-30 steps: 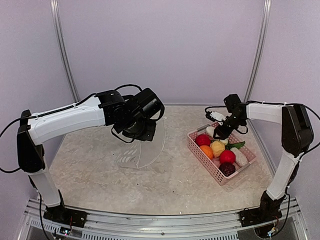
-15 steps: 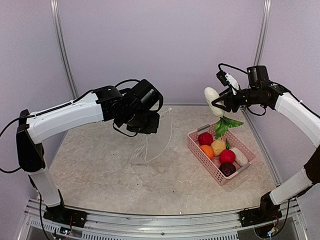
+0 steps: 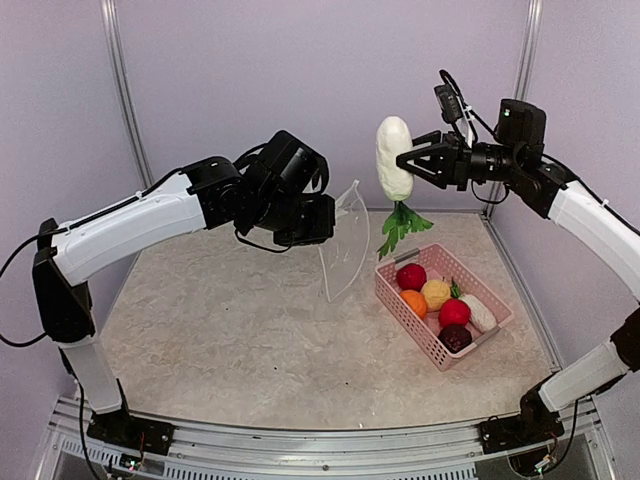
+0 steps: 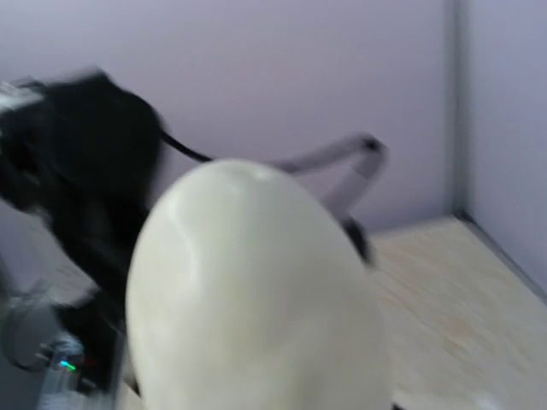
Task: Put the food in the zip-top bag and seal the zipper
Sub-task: Pick up the fake vegetable from the bin, then place the fake vegetable in the zipper food storage bag, then pick up the fake fruit from the bin, then place the fake fruit in the zipper food storage bag.
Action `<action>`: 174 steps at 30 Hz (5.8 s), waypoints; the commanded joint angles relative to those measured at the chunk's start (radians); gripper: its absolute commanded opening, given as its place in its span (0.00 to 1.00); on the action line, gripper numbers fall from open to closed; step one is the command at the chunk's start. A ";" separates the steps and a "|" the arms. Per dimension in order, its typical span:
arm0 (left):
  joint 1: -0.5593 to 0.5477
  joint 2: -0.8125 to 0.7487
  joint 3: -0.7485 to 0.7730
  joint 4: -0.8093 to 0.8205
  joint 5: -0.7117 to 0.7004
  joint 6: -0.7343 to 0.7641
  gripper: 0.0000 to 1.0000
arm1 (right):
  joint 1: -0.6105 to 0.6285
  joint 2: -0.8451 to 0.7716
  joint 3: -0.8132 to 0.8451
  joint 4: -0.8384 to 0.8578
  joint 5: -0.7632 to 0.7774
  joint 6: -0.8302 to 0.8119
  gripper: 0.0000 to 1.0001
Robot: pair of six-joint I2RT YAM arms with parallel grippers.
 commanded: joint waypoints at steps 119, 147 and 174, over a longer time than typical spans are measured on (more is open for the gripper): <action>0.017 -0.106 -0.209 -0.055 -0.011 0.129 0.00 | -0.171 0.279 -0.429 -0.336 0.780 -0.555 0.82; 0.043 -0.039 -0.169 0.076 0.099 0.091 0.00 | -0.125 -0.111 -0.173 -0.539 0.376 -0.554 0.42; 0.064 -0.046 -0.167 0.222 0.231 -0.012 0.00 | 0.219 0.150 -0.040 -0.413 0.505 -0.424 0.72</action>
